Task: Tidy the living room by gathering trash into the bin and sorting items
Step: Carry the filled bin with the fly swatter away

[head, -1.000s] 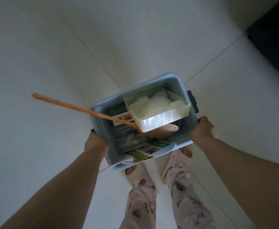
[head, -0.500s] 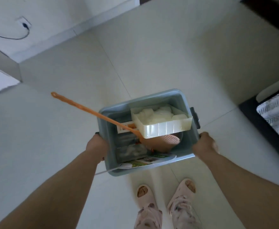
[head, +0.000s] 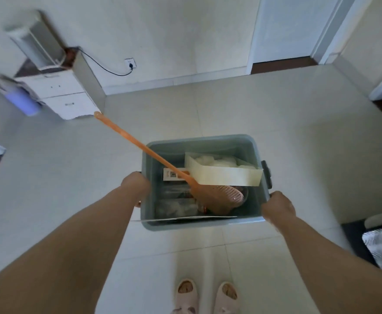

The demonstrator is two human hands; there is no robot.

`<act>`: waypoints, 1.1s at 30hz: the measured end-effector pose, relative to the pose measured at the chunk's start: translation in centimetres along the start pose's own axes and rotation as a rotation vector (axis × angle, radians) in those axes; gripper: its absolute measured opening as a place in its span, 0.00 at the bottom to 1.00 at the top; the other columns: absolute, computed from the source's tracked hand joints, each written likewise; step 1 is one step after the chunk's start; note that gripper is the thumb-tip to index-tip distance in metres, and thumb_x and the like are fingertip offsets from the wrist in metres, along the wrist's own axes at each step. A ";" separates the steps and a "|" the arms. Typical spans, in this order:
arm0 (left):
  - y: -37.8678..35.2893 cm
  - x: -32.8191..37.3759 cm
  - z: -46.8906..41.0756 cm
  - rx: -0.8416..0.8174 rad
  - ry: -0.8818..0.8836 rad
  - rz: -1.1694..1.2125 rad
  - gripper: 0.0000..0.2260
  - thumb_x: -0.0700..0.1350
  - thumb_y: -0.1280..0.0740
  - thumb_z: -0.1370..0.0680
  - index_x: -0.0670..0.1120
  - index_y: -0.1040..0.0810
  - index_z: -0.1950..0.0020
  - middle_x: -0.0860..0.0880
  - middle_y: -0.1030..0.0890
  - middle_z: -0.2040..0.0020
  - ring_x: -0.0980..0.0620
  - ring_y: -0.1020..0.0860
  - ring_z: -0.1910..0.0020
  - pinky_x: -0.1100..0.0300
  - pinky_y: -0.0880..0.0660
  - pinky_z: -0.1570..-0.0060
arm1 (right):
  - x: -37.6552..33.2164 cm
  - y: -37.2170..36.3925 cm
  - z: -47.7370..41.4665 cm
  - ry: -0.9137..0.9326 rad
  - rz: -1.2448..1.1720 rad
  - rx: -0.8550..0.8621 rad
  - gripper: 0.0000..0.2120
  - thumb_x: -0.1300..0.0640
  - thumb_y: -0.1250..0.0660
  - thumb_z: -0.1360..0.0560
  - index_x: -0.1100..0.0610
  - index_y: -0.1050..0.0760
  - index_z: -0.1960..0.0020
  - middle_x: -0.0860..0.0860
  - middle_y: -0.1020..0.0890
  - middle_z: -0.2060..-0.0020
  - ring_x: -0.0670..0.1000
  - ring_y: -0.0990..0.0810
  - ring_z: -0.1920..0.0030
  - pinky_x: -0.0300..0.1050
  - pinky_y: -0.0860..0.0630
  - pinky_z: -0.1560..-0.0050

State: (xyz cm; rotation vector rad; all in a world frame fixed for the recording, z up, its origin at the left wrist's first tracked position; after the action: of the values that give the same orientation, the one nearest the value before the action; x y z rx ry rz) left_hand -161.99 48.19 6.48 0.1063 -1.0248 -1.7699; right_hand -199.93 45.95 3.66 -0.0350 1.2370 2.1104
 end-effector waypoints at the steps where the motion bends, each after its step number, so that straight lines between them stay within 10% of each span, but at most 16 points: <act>1: 0.8 -0.3 0.5 0.013 0.013 0.019 0.05 0.36 0.40 0.21 0.40 0.27 0.47 0.39 0.21 0.49 0.38 0.21 0.50 0.43 0.19 0.53 | -0.9 0.5 0.3 0.021 0.007 -0.004 0.12 0.63 0.36 0.24 0.63 0.30 0.42 0.59 0.23 0.52 0.56 0.22 0.55 0.47 0.25 0.59; 12: 12.0 -5.8 -0.9 0.112 0.112 0.113 0.02 0.34 0.38 0.22 0.38 0.27 0.51 0.38 0.22 0.51 0.40 0.19 0.54 0.48 0.18 0.57 | -17.3 0.2 3.3 0.266 0.146 -0.033 0.10 0.63 0.39 0.23 0.63 0.30 0.42 0.56 0.27 0.57 0.54 0.25 0.58 0.45 0.29 0.63; 33: 44.6 -18.3 -25.7 0.197 0.219 -0.020 0.08 0.34 0.37 0.22 0.34 0.26 0.43 0.36 0.22 0.47 0.39 0.19 0.51 0.48 0.19 0.48 | -57.4 -22.5 6.0 0.369 0.189 -0.145 0.11 0.64 0.38 0.23 0.63 0.31 0.41 0.54 0.28 0.62 0.51 0.26 0.63 0.42 0.26 0.59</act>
State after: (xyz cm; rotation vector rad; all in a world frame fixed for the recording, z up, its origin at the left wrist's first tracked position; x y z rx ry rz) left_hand -108.07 43.72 13.54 0.4253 -1.0378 -1.6304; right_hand -141.36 26.81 9.67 -0.4023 1.3348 2.4325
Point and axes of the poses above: each hand's wrist, its own z-axis away from the middle knuckle, its own y-axis out of the back of the hand, x = y × z, the point moved 7 cm from there along -z, towards the middle knuckle
